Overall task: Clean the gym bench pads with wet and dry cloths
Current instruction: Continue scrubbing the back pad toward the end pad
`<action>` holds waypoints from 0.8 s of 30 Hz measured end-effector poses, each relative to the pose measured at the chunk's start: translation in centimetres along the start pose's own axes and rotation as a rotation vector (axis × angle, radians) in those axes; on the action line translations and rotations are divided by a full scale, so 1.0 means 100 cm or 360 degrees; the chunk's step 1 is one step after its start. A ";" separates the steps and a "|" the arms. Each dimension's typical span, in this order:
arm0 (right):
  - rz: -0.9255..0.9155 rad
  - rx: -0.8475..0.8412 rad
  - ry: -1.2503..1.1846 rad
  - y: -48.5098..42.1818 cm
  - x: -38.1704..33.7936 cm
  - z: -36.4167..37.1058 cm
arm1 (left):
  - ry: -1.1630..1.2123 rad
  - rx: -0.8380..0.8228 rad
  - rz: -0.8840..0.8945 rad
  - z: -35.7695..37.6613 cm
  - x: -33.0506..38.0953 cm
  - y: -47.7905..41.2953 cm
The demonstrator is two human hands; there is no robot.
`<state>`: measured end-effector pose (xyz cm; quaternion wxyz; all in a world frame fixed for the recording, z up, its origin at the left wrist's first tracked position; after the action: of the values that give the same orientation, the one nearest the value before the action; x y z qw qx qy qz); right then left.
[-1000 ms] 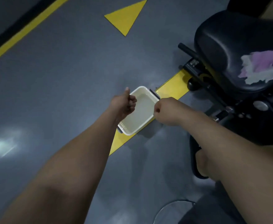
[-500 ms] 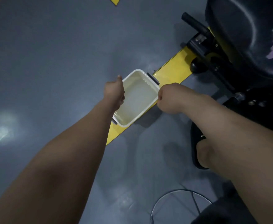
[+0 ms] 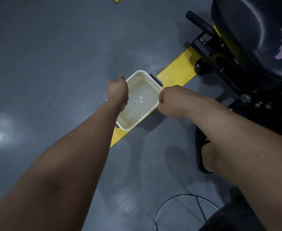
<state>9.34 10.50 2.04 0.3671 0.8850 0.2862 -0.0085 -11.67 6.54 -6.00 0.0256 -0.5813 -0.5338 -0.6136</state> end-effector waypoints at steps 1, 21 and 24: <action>0.0005 -0.0002 -0.0005 0.000 0.000 0.000 | -0.0005 0.0004 -0.0006 0.000 0.001 0.001; 0.0020 -0.0006 0.0048 0.015 0.005 -0.002 | 0.0140 -0.0030 -0.0030 0.001 0.025 0.016; 0.0016 -0.0027 0.0054 0.015 0.006 0.000 | 0.0135 -0.0052 -0.0035 0.002 0.027 0.022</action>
<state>10.59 9.96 2.89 0.3698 0.8833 0.2878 0.0108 -10.96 7.34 -2.68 0.0320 -0.5491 -0.5285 -0.6466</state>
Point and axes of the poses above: each hand's wrist, its own y-axis away from the middle knuckle, its own z-axis out of the palm, x = y × z, the point moved 7 cm from there along -y, towards the middle knuckle, and after that the axes turned 14 degrees about y, right-handed, at the moved point
